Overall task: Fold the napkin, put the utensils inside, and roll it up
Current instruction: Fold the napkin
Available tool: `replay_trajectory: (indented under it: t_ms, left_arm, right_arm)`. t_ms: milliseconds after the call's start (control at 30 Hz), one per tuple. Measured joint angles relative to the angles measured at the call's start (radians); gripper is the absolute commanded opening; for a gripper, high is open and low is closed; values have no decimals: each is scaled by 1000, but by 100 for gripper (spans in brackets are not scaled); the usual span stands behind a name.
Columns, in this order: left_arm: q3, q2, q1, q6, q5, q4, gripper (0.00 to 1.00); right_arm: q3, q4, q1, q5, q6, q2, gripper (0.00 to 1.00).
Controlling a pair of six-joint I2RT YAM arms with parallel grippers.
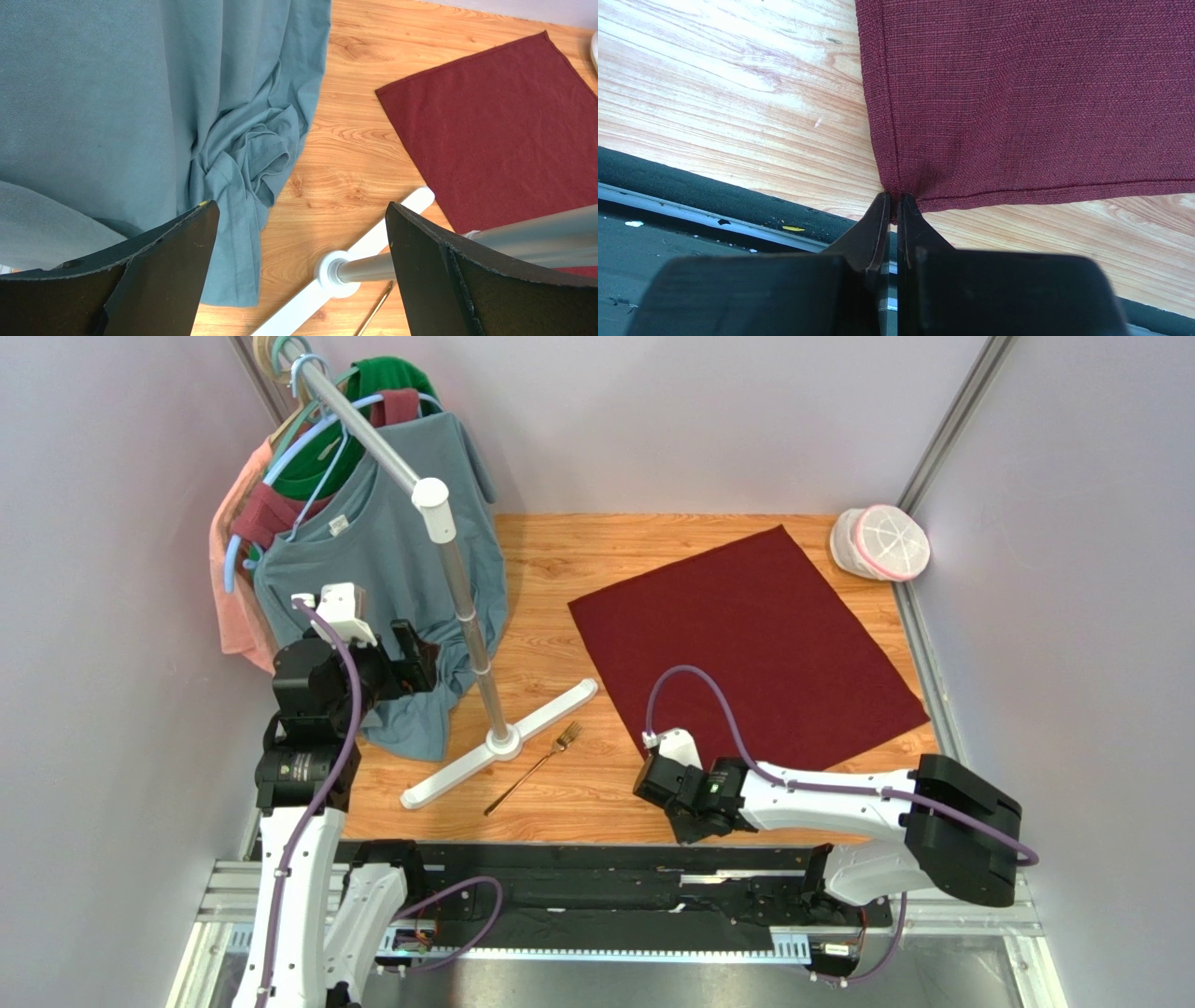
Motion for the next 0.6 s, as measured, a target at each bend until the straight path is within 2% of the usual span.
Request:
replay_trajectory:
  t_ms: [233,400,533,600]
  left_arm:
    - [0,-8,0,0,-6,0,98]
    - [0,-13,0,0,-7,-1,98]
    - [0,-14,0,0,-11,-5,98]
    - [0,-13,0,0,-16,-6,98]
  right_arm:
    - [-1,-10,2,-42,3,-17,0]
    - [8,-88,11,-74,21,-56,0]
    - [95,-183,-11,-43,13,-74,0]
    - [162,-211,-59,-17,-13,-73,0]
